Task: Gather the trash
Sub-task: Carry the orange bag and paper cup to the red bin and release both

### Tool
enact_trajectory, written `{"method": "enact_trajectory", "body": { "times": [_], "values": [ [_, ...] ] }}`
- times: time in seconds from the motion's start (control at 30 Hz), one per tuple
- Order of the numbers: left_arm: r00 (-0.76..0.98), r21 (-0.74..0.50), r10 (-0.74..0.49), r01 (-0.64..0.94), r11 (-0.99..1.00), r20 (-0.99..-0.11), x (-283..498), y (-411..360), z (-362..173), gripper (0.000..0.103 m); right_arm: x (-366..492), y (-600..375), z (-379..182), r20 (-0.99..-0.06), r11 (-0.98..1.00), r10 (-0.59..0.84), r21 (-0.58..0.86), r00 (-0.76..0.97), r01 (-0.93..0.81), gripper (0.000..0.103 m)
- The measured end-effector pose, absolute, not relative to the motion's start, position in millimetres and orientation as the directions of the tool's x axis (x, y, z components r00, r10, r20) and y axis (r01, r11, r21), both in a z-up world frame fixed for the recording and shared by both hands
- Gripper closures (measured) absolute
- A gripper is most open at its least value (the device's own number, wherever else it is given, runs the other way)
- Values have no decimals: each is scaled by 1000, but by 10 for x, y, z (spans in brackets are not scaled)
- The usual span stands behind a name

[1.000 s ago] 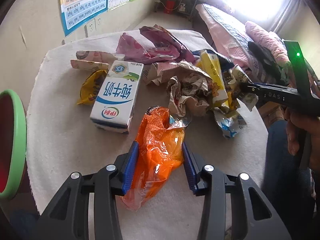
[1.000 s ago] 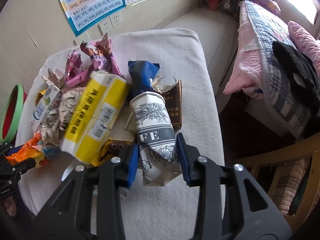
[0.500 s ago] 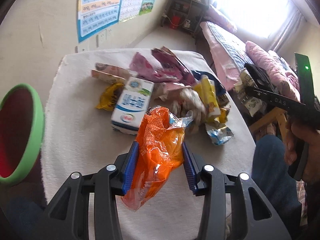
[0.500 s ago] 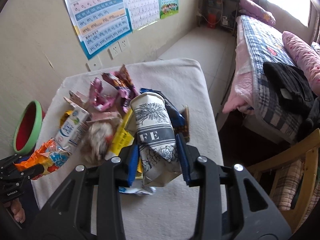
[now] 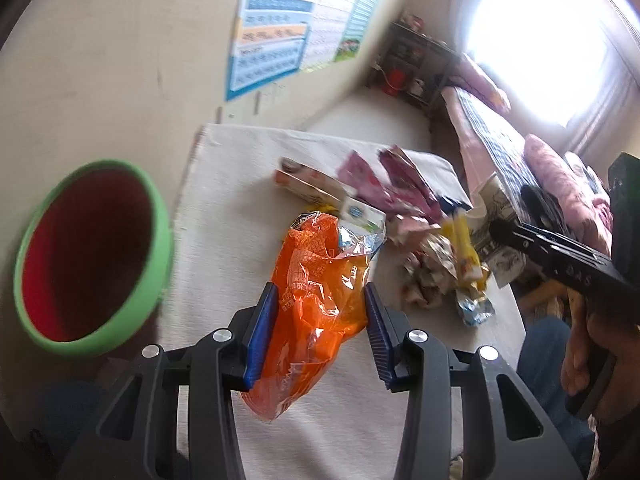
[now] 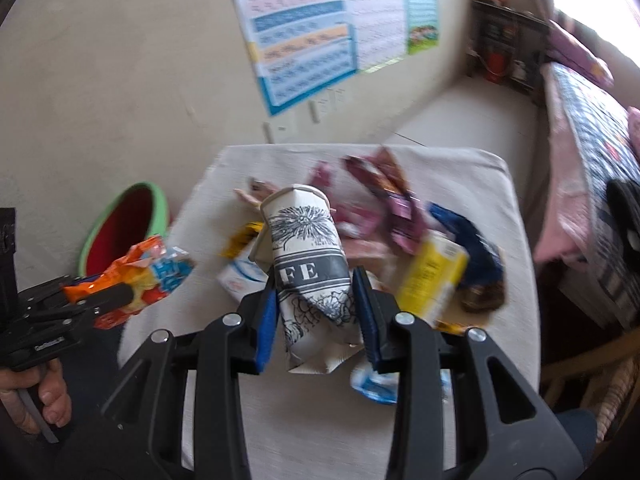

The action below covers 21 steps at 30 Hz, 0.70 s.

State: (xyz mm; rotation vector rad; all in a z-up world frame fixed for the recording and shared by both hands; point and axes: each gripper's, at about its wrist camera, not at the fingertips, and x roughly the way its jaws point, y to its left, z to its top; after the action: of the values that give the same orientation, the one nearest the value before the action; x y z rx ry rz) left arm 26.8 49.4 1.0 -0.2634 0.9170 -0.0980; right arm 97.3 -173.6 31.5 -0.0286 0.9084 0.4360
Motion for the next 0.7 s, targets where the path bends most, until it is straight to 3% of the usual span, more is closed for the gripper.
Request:
{"method": "enact_trajectory", "body": {
  "times": [0.7],
  "values": [
    [670, -253, 55, -354, 900, -740, -103, 2138, 185, 62, 917, 404, 361, -746, 709, 551, 180, 375, -682, 68]
  ]
}}
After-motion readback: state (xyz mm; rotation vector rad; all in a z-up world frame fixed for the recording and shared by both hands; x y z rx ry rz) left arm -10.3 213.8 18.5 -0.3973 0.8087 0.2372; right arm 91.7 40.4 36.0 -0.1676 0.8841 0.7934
